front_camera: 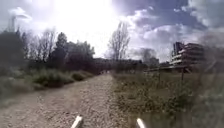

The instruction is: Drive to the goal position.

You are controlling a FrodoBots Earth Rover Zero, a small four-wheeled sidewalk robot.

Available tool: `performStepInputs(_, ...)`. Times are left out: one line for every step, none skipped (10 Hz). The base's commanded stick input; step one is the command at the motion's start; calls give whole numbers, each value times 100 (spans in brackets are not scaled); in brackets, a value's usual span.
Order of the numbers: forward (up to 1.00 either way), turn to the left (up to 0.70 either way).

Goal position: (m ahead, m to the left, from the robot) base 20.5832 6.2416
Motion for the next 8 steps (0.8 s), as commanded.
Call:
performStepInputs(50, 0)
performStepInputs(50, 0)
performStepInputs(50, 0)
performStepInputs(50, 0)
performStepInputs(50, 0)
performStepInputs(50, 0)
performStepInputs(50, 0)
performStepInputs(50, 0)
